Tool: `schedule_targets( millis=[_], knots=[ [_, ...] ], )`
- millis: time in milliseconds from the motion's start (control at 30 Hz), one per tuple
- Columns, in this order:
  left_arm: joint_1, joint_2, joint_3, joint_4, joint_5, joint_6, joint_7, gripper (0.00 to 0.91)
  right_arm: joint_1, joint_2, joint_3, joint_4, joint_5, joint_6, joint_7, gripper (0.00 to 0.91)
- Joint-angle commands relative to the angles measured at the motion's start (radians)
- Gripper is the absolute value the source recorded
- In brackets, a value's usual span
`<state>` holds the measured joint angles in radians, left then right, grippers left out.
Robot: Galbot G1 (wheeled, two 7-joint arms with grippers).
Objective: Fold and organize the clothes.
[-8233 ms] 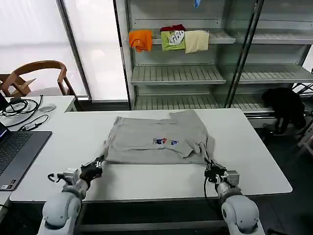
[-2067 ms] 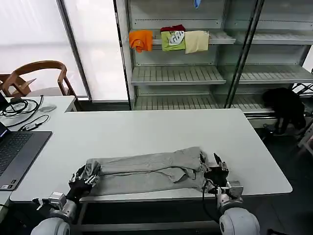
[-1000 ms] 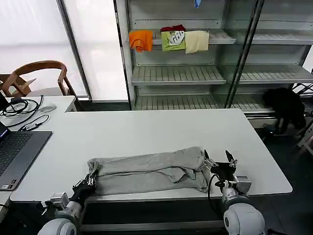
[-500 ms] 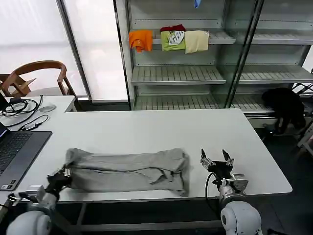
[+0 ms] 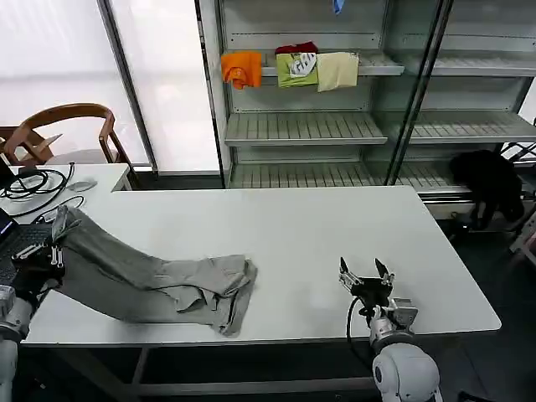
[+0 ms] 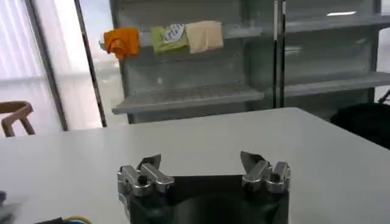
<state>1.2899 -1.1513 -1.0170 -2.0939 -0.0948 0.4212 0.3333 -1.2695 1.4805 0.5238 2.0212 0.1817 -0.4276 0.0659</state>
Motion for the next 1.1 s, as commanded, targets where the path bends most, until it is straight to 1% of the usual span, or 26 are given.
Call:
schedule_targets(
  millis=[33, 67, 167, 267, 433, 533, 667, 700, 733, 933, 1000, 1067, 1100],
  knots=[
    [0.028, -0.184, 0.416, -0.193, -0.062, 0.120, -0.106, 0.000, -0.013, -0.010, 0.003, -0.007, -0.002, 0.003, -0.001, 0.907],
    [0.026, -0.206, 0.479, -0.176, -0.057, 0.126, -0.139, 0.000, -0.018, -0.016, 0.005, -0.004, -0.004, 0.004, -0.002, 0.907],
    [0.016, -0.242, 0.574, -0.137, -0.049, 0.135, -0.193, 0.010, -0.029, -0.023, 0.013, 0.000, -0.004, 0.008, -0.004, 0.907],
    [0.002, -0.266, 0.647, -0.089, -0.050, 0.146, -0.225, 0.010, -0.043, -0.032, 0.017, 0.001, -0.001, 0.027, -0.006, 0.907],
    [-0.018, -0.297, 0.691, -0.015, -0.052, 0.154, -0.265, 0.010, -0.059, -0.040, 0.020, 0.004, 0.001, 0.034, -0.007, 0.907],
    [-0.025, -0.314, 0.696, 0.036, -0.050, 0.142, -0.284, 0.010, -0.060, -0.042, 0.014, 0.002, 0.000, 0.036, -0.007, 0.907],
    [-0.018, -0.317, 0.708, 0.063, -0.037, 0.143, -0.308, 0.020, -0.055, -0.038, 0.010, 0.002, -0.002, 0.035, -0.007, 0.907],
    [-0.018, -0.317, 0.712, 0.070, -0.028, 0.140, -0.318, 0.222, -0.054, -0.038, 0.009, 0.002, -0.003, 0.035, -0.007, 0.907],
    [-0.022, -0.320, 0.715, 0.086, -0.019, 0.131, -0.335, 0.907, -0.053, -0.036, 0.009, 0.002, -0.003, 0.035, -0.008, 0.907],
    [-0.029, -0.334, 0.746, 0.136, -0.005, 0.094, -0.374, 0.907, -0.052, -0.027, 0.002, -0.004, -0.011, 0.035, -0.013, 0.907],
    [-0.025, -0.347, 0.767, 0.133, -0.005, 0.085, -0.377, 0.907, -0.050, -0.023, 0.000, -0.006, -0.014, 0.035, -0.013, 0.907],
    [-0.015, -0.381, 0.791, 0.093, -0.019, 0.085, -0.382, 0.907, -0.048, -0.019, -0.002, -0.008, -0.019, 0.035, -0.014, 0.907],
    [-0.014, -0.386, 0.799, 0.084, -0.023, 0.084, -0.383, 0.907, -0.046, -0.018, -0.004, -0.008, -0.021, 0.035, -0.014, 0.907]
  ],
)
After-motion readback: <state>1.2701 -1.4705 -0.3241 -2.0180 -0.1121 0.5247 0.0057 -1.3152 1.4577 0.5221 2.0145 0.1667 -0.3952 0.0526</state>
